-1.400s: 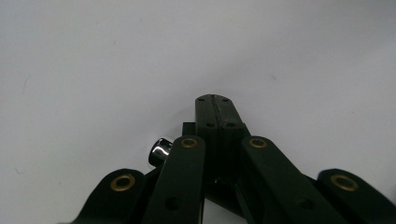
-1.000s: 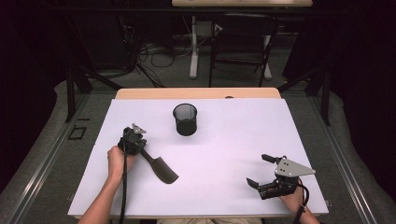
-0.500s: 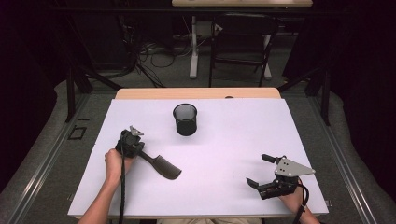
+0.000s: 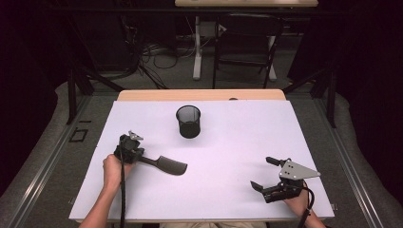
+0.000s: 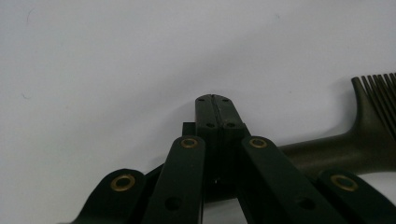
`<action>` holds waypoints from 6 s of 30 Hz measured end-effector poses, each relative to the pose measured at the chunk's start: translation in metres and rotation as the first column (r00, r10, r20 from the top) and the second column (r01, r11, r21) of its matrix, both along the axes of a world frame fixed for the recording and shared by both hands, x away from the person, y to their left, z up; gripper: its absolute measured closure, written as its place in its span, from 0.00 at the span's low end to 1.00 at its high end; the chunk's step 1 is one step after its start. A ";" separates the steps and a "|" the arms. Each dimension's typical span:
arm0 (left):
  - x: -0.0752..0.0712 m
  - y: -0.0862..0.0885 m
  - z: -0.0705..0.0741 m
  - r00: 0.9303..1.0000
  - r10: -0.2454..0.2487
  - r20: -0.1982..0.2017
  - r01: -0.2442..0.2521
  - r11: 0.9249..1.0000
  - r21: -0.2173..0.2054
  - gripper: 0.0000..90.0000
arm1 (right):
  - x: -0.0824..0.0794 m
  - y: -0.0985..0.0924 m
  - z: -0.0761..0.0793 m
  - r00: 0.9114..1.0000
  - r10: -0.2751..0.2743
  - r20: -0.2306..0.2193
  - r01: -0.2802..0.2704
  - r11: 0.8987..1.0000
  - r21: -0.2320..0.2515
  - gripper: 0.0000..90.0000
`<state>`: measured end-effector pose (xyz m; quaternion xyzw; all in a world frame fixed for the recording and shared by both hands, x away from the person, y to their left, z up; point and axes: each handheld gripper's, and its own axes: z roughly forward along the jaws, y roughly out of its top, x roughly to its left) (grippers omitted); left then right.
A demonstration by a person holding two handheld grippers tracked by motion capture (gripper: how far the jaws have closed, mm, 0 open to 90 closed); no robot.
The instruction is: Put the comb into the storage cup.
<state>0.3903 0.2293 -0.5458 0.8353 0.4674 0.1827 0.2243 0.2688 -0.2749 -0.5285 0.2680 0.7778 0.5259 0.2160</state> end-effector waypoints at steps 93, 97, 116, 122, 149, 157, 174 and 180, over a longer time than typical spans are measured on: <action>-0.034 0.008 0.025 0.967 -0.249 0.054 0.252 0.964 -0.086 0.00 | 0.004 0.003 -0.003 0.999 0.024 -0.026 -0.024 1.000 -0.010 0.00; -0.033 0.004 0.024 0.963 -0.267 0.045 0.270 0.960 -0.078 0.00 | 0.004 0.004 -0.003 0.999 0.026 -0.027 -0.026 1.000 -0.011 0.00; -0.028 -0.016 0.021 0.936 -0.352 -0.019 0.352 0.936 -0.017 0.03 | 0.004 0.003 -0.003 0.999 0.027 -0.025 -0.028 1.000 -0.014 0.00; -0.026 -0.022 0.020 0.931 -0.360 -0.054 0.362 0.932 0.017 0.20 | 0.004 0.003 -0.003 0.999 0.024 -0.028 -0.024 1.000 -0.014 0.00; -0.005 -0.026 0.014 0.896 -0.378 -0.234 0.394 0.919 0.024 0.74 | 0.002 0.002 -0.002 0.999 0.023 -0.026 -0.024 1.000 -0.016 0.00; -0.005 -0.025 0.013 0.888 -0.397 -0.230 0.413 0.911 0.022 0.79 | 0.001 0.002 -0.002 0.999 0.020 -0.027 -0.021 1.000 -0.016 0.00; -0.012 -0.019 0.020 0.896 -0.406 -0.179 0.406 0.913 -0.037 0.81 | 0.001 0.001 -0.002 1.000 0.018 -0.024 -0.019 1.000 -0.017 0.00; -0.015 -0.018 0.022 0.904 -0.399 -0.156 0.396 0.917 -0.053 0.81 | 0.001 0.000 -0.002 1.000 0.017 -0.023 -0.017 1.000 -0.016 0.00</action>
